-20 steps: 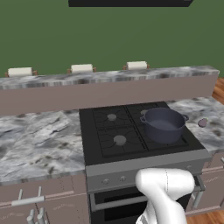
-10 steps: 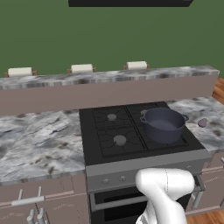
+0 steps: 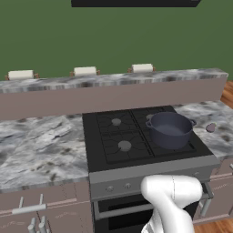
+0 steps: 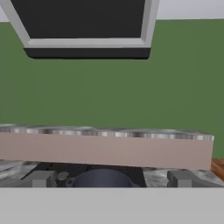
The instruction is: Turn on the burner for the pot on the stove. Wait thirty seconds for the pot to heat up. Then add the eggplant to the pot.
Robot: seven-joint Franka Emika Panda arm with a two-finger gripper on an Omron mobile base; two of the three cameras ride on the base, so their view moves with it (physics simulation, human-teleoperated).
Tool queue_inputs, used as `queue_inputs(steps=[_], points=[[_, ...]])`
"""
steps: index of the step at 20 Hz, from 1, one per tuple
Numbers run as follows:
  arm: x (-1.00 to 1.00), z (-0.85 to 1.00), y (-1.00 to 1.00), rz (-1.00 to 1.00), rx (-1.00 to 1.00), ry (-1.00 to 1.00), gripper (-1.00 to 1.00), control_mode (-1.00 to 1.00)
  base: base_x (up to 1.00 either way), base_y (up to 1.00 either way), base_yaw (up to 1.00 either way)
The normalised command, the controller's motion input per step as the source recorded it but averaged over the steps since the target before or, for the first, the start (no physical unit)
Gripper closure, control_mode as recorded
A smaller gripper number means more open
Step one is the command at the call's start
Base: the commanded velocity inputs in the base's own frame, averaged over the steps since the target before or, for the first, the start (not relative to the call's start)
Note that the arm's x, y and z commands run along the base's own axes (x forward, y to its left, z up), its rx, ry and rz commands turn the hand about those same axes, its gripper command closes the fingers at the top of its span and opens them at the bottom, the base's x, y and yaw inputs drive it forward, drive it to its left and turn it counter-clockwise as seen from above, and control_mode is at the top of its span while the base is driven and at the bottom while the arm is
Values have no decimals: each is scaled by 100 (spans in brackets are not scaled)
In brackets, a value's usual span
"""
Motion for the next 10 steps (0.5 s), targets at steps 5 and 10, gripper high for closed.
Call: queue_inputs(steps=[5,10], points=[[0,0,0,0,0,0,-100,-100,0,0,0],[0,0,0,0,0,0,-100,-100,0,0,0]])
